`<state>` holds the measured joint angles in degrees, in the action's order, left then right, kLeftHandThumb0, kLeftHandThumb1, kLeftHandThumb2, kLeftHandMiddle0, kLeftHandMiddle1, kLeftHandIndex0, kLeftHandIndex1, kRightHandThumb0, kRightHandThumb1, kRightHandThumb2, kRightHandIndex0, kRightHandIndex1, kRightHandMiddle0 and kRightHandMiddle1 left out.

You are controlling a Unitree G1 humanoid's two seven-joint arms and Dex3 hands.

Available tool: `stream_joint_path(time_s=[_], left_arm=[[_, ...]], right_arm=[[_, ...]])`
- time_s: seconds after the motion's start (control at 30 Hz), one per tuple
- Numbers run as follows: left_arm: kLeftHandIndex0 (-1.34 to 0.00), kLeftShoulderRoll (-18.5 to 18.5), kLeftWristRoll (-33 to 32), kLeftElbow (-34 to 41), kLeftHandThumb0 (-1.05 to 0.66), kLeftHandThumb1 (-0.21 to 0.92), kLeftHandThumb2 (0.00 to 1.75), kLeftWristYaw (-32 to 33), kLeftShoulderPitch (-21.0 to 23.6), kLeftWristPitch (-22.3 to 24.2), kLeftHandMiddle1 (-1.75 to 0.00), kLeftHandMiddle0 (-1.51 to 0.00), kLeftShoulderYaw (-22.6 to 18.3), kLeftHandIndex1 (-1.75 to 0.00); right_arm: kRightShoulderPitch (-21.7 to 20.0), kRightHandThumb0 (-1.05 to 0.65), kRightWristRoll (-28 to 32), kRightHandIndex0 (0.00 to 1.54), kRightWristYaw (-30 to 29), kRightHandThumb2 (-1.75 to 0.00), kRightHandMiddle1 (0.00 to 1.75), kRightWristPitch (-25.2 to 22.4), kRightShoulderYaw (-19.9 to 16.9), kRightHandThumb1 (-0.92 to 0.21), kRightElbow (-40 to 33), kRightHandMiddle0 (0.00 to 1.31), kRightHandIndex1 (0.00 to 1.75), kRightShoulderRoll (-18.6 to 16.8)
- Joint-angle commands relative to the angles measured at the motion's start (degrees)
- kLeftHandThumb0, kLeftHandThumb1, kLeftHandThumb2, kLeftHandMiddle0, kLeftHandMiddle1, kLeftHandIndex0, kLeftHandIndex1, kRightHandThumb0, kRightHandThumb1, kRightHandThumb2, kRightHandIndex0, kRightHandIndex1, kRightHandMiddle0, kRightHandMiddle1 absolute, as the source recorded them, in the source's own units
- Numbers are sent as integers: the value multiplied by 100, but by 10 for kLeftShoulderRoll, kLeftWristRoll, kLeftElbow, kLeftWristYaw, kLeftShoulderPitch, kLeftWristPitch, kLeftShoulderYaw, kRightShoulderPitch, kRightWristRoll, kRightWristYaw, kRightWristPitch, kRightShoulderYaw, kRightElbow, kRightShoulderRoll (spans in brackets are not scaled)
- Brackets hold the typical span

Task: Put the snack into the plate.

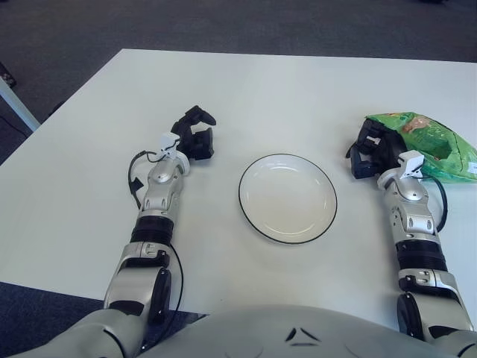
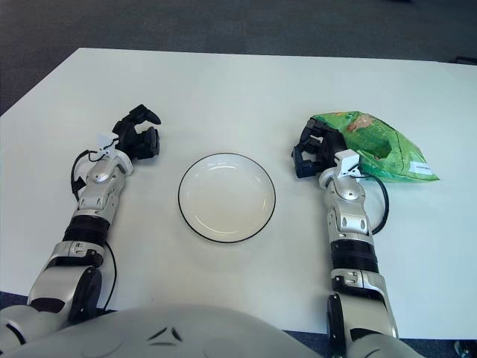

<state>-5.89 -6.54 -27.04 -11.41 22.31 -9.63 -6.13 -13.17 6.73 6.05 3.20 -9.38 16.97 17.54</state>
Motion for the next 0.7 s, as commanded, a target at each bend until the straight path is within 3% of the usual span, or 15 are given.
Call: stream_joint_path(time_s=[0.0, 0.43, 0.67], left_arm=[[-57, 7, 1, -24, -46, 36, 126, -1, -38, 20, -175, -116, 5, -175], [-56, 5, 0, -18, -46, 38, 124, 0, -40, 25, -175, -116, 8, -175], [-56, 6, -1, -20, -46, 38, 124, 0, -40, 24, -175, -115, 7, -175]], right_arm=[[40, 0, -29, 93, 12, -163, 175, -16, 21, 6, 39, 77, 141, 1], [44, 0, -40, 90, 12, -158, 175, -1, 38, 2, 36, 77, 137, 8], [47, 0, -30, 92, 18, -160, 175, -2, 37, 5, 24, 80, 136, 6]])
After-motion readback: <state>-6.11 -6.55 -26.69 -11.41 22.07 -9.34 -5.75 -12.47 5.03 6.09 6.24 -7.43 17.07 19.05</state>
